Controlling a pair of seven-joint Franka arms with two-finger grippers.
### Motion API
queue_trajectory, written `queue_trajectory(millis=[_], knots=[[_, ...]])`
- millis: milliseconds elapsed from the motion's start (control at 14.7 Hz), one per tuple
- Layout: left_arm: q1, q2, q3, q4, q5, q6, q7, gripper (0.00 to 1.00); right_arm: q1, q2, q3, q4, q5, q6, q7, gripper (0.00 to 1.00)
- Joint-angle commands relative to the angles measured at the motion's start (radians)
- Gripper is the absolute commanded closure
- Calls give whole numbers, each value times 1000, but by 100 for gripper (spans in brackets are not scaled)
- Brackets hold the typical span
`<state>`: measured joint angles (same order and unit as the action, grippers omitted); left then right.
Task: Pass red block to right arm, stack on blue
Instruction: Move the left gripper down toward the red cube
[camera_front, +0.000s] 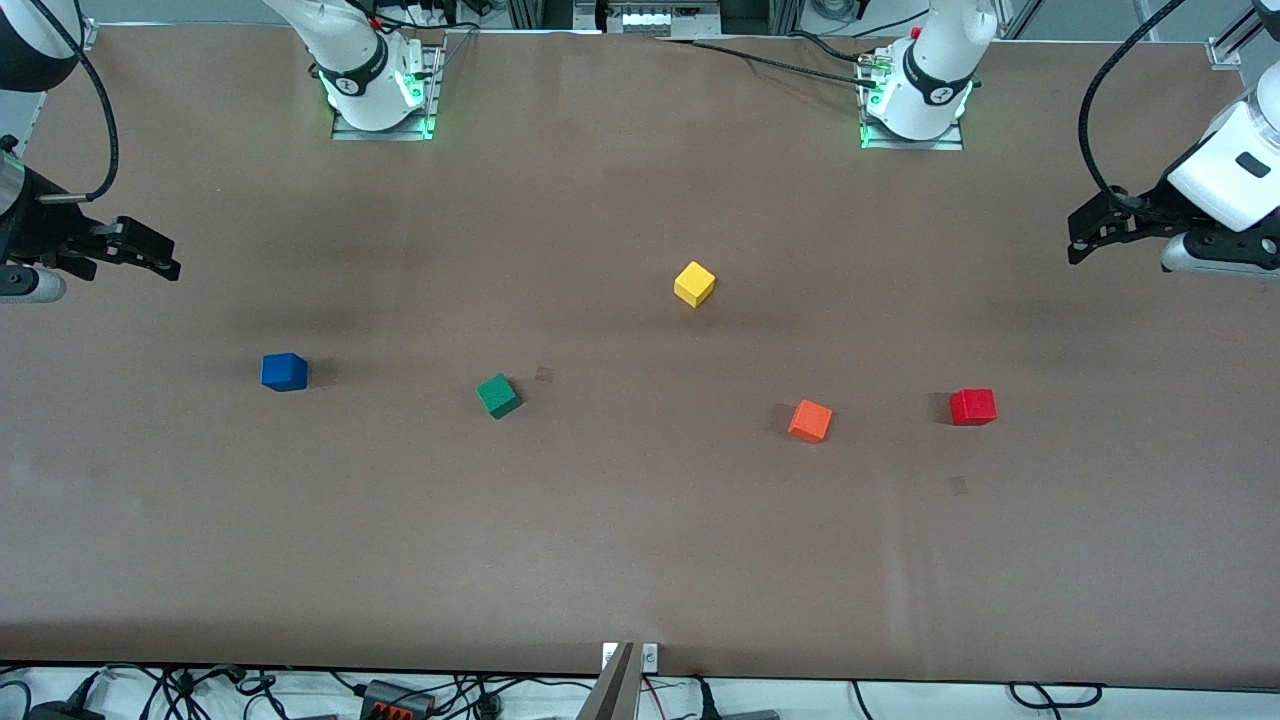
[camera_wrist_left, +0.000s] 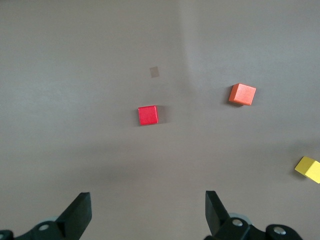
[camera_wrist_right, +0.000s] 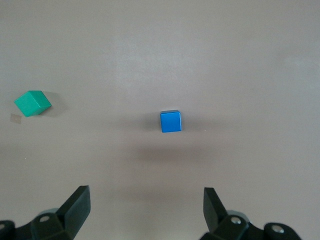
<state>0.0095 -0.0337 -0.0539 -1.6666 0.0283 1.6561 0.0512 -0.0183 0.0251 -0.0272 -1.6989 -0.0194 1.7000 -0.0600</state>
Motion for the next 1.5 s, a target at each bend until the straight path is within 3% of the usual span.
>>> queue_trajectory(millis=[0,955,1160,1433], knots=[[13,5,-7,13,-13,2,21,0,-8,1,6,1,-13,1,0,0],[12,8,-7,15,-11,-24,19,0,-14,3,1,4,-13,-7,0,0],[7,41,-18,57,-19,-85,19,0,-18,-1,-3,4,-13,-28,0,0],[12,193,-6,180,-13,-105,21,0,-32,9,-3,2,-13,-20,0,0]])
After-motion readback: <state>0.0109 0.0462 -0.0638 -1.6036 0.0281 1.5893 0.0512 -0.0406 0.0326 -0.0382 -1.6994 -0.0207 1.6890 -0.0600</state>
